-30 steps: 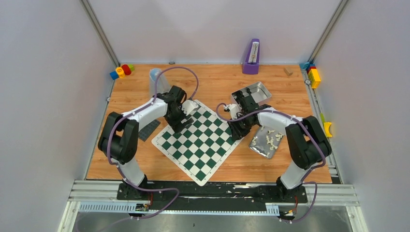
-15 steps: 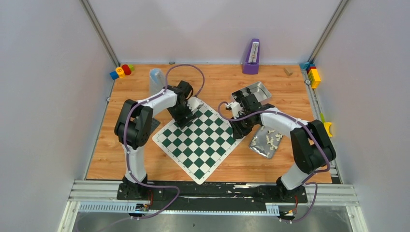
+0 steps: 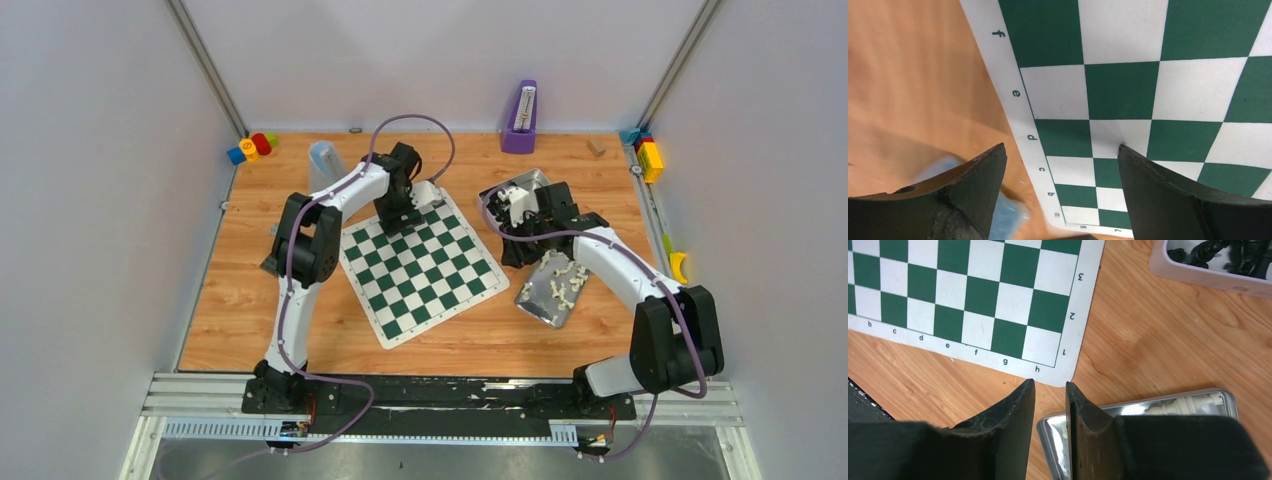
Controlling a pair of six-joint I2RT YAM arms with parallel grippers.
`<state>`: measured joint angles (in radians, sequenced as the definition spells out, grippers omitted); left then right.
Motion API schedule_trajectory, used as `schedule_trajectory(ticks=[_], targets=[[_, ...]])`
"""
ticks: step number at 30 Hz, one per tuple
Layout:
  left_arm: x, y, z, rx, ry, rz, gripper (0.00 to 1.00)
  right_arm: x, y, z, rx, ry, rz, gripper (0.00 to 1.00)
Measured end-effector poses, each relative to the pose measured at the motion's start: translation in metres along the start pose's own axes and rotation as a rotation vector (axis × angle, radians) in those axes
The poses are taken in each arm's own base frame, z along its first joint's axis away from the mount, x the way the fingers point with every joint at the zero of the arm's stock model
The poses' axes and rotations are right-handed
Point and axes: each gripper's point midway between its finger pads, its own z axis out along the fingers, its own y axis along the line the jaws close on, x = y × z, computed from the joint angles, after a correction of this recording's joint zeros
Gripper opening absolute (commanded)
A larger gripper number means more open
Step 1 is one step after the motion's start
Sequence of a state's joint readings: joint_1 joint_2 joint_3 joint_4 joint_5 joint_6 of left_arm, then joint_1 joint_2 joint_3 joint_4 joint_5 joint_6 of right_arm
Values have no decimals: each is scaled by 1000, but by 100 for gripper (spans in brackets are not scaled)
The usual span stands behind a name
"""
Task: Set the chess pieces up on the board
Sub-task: Adjust the chessboard at the center of the board.
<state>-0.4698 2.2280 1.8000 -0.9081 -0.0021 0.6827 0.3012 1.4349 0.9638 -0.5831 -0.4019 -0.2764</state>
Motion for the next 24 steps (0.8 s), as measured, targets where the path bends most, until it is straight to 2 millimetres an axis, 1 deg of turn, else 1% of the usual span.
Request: schedule_trajectory(ticks=[5, 8, 9, 12, 14, 16, 19, 20, 24], targets=[[-38, 30, 4, -114, -25, 173, 93, -6, -2, -11, 16, -37, 3, 31], [-58, 49, 3, -201, -44, 225, 95, -10, -2, -17, 16, -57, -1, 31], [-65, 54, 2, -227, -59, 230, 96, -11, -1, -19, 11, -65, -5, 32], [-74, 59, -3, -267, -99, 221, 98, -13, 4, -20, -20, -78, -21, 32], [-69, 55, -9, -279, -118, 202, 99, -12, 7, -17, -43, -73, -23, 32], [-55, 44, -22, -278, -123, 176, 100, -10, 8, -8, -70, -50, -25, 32], [-32, 27, -50, -286, -147, 126, 100, -4, 10, 13, -101, 6, -35, 31], [-22, 21, -63, -292, -162, 101, 100, 0, 11, 22, -108, 31, -42, 30], [1, 5, -103, -326, -232, 32, 100, 15, 15, 51, -123, 117, -69, 26]])
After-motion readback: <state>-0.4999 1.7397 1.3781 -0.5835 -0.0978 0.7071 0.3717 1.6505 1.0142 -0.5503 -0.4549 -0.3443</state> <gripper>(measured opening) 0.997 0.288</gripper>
